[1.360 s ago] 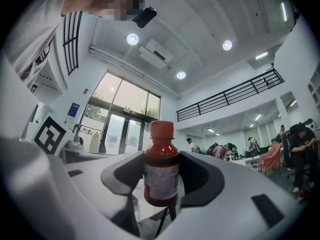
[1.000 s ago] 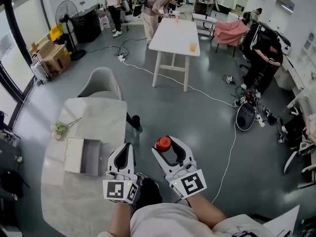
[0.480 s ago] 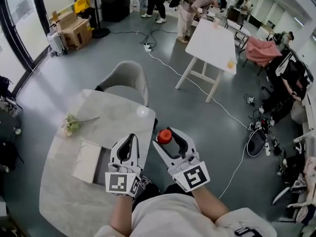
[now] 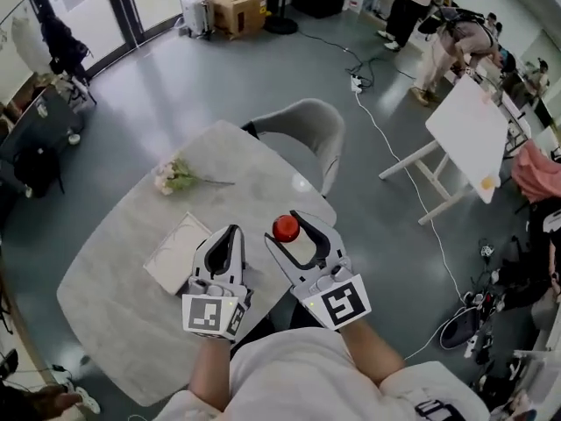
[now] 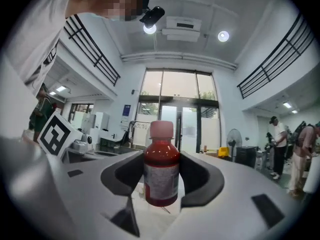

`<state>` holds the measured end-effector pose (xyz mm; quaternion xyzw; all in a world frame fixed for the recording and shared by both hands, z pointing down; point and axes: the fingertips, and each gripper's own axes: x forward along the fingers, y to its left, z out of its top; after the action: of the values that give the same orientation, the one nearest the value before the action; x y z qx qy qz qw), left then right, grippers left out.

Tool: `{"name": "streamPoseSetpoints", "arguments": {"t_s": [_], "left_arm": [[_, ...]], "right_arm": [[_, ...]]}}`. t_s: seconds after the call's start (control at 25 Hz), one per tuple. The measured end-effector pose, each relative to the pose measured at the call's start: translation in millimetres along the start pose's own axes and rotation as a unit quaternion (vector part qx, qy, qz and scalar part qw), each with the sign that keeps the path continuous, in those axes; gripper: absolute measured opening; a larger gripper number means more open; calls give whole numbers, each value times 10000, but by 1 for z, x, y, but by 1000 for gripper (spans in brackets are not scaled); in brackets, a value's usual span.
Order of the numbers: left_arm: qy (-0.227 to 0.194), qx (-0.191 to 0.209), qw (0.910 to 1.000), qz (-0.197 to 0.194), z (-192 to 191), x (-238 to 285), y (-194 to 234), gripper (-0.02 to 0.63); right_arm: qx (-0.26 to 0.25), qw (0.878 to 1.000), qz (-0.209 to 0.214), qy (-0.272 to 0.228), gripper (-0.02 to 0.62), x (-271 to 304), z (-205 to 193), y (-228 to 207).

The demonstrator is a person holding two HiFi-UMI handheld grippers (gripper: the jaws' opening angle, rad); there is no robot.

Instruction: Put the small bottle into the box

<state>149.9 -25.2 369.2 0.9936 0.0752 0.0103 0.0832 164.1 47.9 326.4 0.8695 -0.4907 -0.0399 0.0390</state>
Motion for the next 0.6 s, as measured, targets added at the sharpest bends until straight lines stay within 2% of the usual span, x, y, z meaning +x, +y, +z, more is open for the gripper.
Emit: {"name": "streamPoseSetpoints", "arguments": {"t_s": [0.08,0.16,0.36,0.44,0.52,0.6], "left_arm": [[-2,45,9981,609,-1,3,22,25],[-6,103,9926,1212,-2,9,34,24],[-42,224,9750,2210,1,15,64,24],[-66,242,9577,2868,1,0,77,25],[-46,245,9324,3606,-4,-22,76,25],[60,237,9094,4151,-11,-46,69,24]], "right_arm": [[-15,9979,641,-114,230,26,-1,2],[44,9919,1259,-174,230,45,-6,-2],[148,9709,2379,-223,230,91,-16,1],[219,9550,2950,-230,230,106,-21,14],[310,9344,3540,-250,230,109,-27,25],[283,9159,3998,-229,230,108,-35,40]]}}
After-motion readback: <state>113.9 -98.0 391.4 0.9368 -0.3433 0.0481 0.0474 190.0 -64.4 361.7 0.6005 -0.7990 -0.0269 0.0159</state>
